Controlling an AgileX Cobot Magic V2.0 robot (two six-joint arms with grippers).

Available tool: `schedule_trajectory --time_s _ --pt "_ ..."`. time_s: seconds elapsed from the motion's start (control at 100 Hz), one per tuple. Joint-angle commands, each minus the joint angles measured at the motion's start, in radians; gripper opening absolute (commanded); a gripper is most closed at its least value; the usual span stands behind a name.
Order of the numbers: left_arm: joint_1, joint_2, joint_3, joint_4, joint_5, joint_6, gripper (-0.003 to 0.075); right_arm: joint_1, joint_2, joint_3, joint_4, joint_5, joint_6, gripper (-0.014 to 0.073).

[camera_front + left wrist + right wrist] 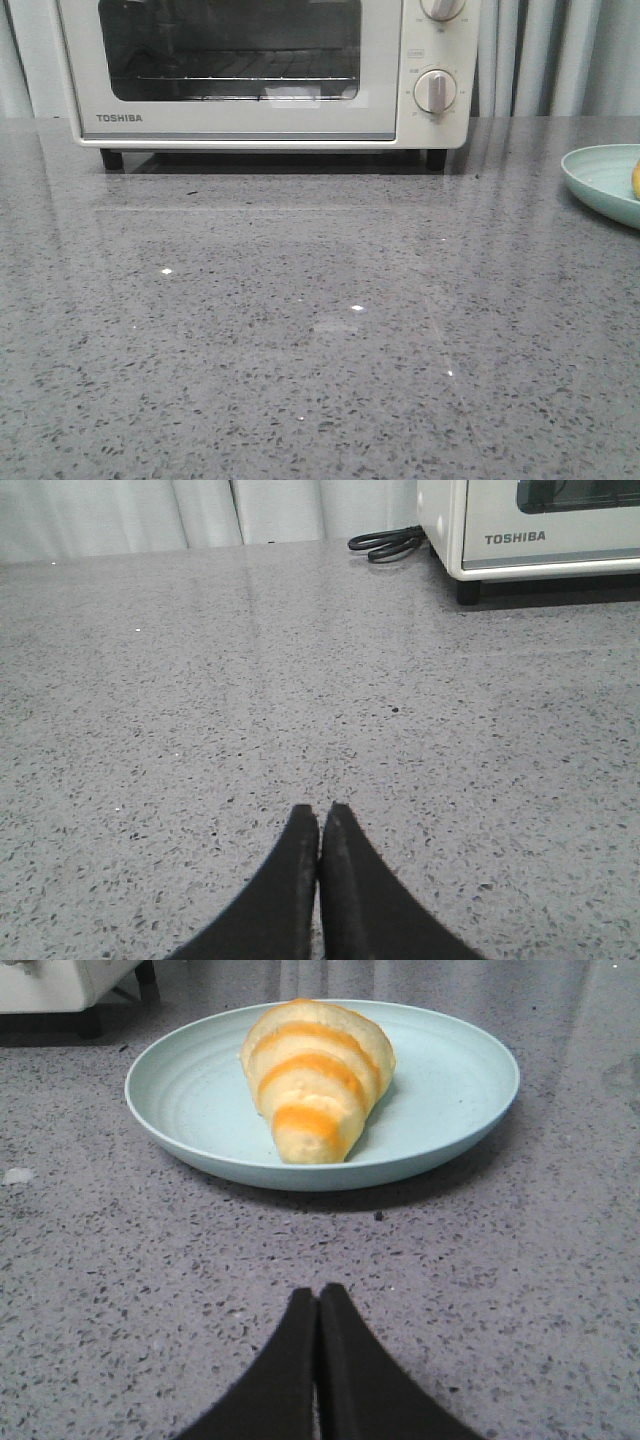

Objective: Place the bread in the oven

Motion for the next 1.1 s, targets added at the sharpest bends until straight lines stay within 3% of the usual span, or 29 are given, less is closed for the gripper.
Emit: schedule_trajectory --time_s 0.0,0.57,0.82,1.09 --pt "-0.005 -0.027 0.022 0.002 -0.084 0.0 -0.0021 -0.007 -0.021 0.026 -0.017 -0.022 -0.01 -0.0067" --pt "-0.005 -0.027 0.022 -0.003 -0.105 0.0 -0.0021 -0.007 -0.021 0.026 -0.017 -0.022 -0.01 -0.0067" --pt "-0.005 -0.027 0.022 -0.115 -0.245 0.0 -0.0021 -0.007 -0.021 0.026 -0.017 -0.079 -0.01 -0.0067" --pt "-0.005 -0.027 0.022 -0.115 -0.386 0.0 -0.0021 -0.007 -0.021 0.026 -0.024 -0.115 -0.01 -0.0067"
